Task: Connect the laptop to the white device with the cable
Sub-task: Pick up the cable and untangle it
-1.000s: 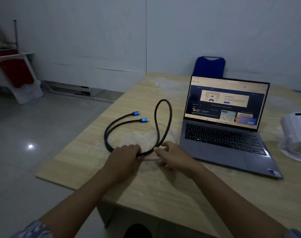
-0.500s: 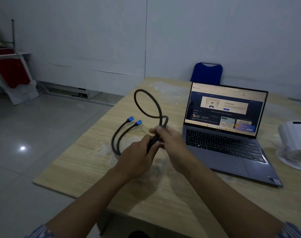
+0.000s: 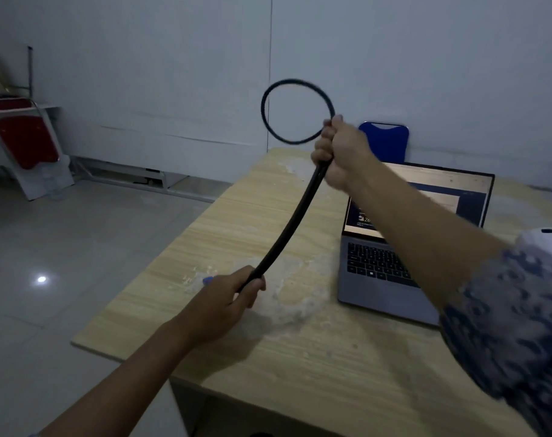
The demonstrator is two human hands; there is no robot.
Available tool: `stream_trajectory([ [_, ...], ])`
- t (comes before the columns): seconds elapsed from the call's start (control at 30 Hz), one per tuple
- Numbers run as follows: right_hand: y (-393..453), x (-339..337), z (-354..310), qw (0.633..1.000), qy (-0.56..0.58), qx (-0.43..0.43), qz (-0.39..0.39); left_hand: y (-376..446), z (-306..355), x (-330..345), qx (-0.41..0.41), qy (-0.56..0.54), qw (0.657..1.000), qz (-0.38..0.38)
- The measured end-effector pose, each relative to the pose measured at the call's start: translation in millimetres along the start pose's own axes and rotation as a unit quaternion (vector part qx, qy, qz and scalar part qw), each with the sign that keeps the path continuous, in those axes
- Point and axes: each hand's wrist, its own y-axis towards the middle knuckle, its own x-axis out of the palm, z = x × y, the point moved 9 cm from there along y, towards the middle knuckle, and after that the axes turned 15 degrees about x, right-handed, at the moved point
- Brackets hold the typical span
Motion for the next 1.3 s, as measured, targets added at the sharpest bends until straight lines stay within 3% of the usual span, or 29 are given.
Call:
stream_trajectory([
  [0.1,23.6,15.2,-34.9,1.0,0.012,-0.028,-0.002,-1.2,1.3,-9.3,-0.004,-0.016,1.0,0.008],
  [0.2,46.5,19.2,-46.3,0.999,0.004,-0.03,0.012,-4.2,0.1,-12.1,-0.026,-0.103,0.993,0.044],
  [0.37,82.3,-14.8,-17.5,0.992,-0.077,0.016,0.1,-11.9,-6.6,17.0,-0.123,-0.275,0.95,0.077],
  [0.6,113.1,-26.5,13.7,0.983,-0.129,0.033,0.123,0.3,-27.4,45.1,-0.248,-0.331,0.904,0.106],
  [0.73,120.0,-26.3,41.6,0.972,-0.196,0.044,0.121,18.1,-40.1,53.0,-0.269,-0.313,0.902,0.125],
  [0.9,116.8,-57.0,109.0,0.912,-0.362,0.136,0.138,37.4,-62.8,63.9,-0.331,-0.33,0.872,0.145],
  [1.0,108.7,-69.3,129.6,0.887,-0.41,0.172,0.127,41.9,-74.2,72.2,-0.353,-0.37,0.844,0.162],
  [1.17,78.1,-84.4,156.9,0.831,-0.492,0.244,0.08,44.9,-85.1,81.3,-0.379,-0.484,0.75,0.242],
  [1.3,70.8,-83.7,153.0,0.849,-0.496,0.158,0.088,43.0,-87.8,82.6,-0.383,-0.499,0.73,0.268],
])
